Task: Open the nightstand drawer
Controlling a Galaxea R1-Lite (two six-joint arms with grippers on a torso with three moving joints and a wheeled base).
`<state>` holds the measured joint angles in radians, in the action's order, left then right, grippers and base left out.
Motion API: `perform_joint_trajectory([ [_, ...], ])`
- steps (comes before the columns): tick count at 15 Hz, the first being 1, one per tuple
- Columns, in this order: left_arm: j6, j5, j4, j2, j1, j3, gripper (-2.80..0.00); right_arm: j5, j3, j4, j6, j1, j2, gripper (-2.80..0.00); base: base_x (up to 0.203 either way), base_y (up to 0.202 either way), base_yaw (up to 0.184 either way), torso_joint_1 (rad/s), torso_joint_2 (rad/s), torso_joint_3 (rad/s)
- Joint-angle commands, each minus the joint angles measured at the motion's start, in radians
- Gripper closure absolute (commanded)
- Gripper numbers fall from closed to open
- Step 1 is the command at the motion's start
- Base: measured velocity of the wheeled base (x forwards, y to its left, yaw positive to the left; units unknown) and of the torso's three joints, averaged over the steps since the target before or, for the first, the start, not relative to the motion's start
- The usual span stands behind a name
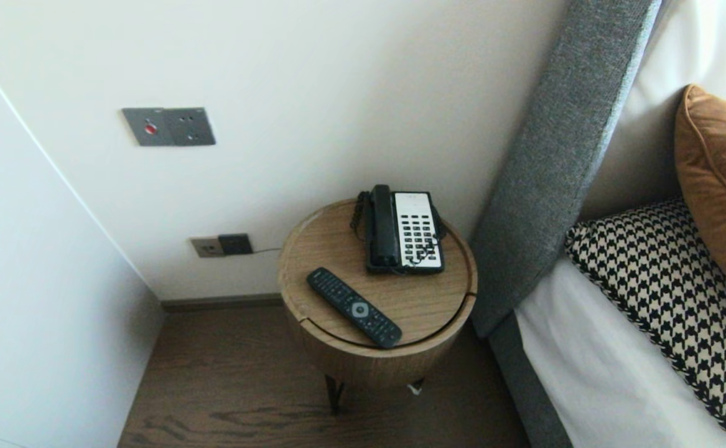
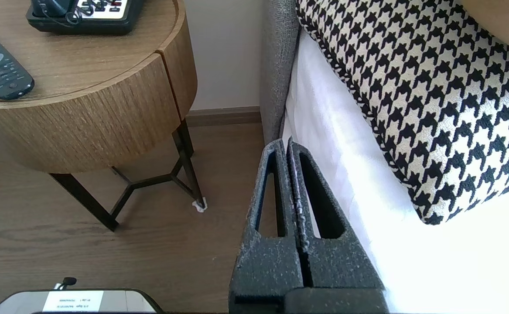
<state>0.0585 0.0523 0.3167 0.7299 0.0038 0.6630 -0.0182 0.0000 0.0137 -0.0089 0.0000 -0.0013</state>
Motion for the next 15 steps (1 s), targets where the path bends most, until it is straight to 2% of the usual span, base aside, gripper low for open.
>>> perform_joint_trajectory([
  [1,0.032,0.003,0.046,0.255,-0.009,0.083,0.00,0.000,0.000,0.000,0.000,0.000,-0.003,0.00,0.000,0.000,0.000,0.000,0.00,0.000],
  [2,0.068,0.003,0.070,0.319,-0.037,0.112,0.00,0.000,0.000,0.000,0.000,0.000,-0.003,0.00,0.000,0.000,0.000,0.000,0.00,0.000],
  [4,0.179,0.014,0.095,0.428,-0.188,0.170,0.00,0.000,0.000,0.000,0.000,0.000,-0.003,0.00,0.000,0.000,0.000,0.000,0.00,0.000],
  [6,0.290,0.055,0.097,0.553,-0.340,0.210,0.00,0.000,0.000,0.000,0.000,0.000,-0.003,0.00,0.000,0.000,0.000,0.000,0.00,0.000],
  [8,0.369,0.082,0.067,0.655,-0.442,0.228,0.00,0.000,0.000,0.000,0.000,0.000,-0.003,0.00,0.000,0.000,0.000,0.000,0.00,0.000],
  [10,0.435,0.094,0.035,0.762,-0.499,0.262,0.00,0.000,0.000,0.000,0.000,0.000,-0.003,0.00,0.000,0.000,0.000,0.000,0.00,0.000],
  [15,0.592,0.102,-0.004,1.019,-0.608,0.430,0.00,0.000,0.000,0.000,0.000,0.000,-0.003,0.00,0.000,0.000,0.000,0.000,0.00,0.000],
])
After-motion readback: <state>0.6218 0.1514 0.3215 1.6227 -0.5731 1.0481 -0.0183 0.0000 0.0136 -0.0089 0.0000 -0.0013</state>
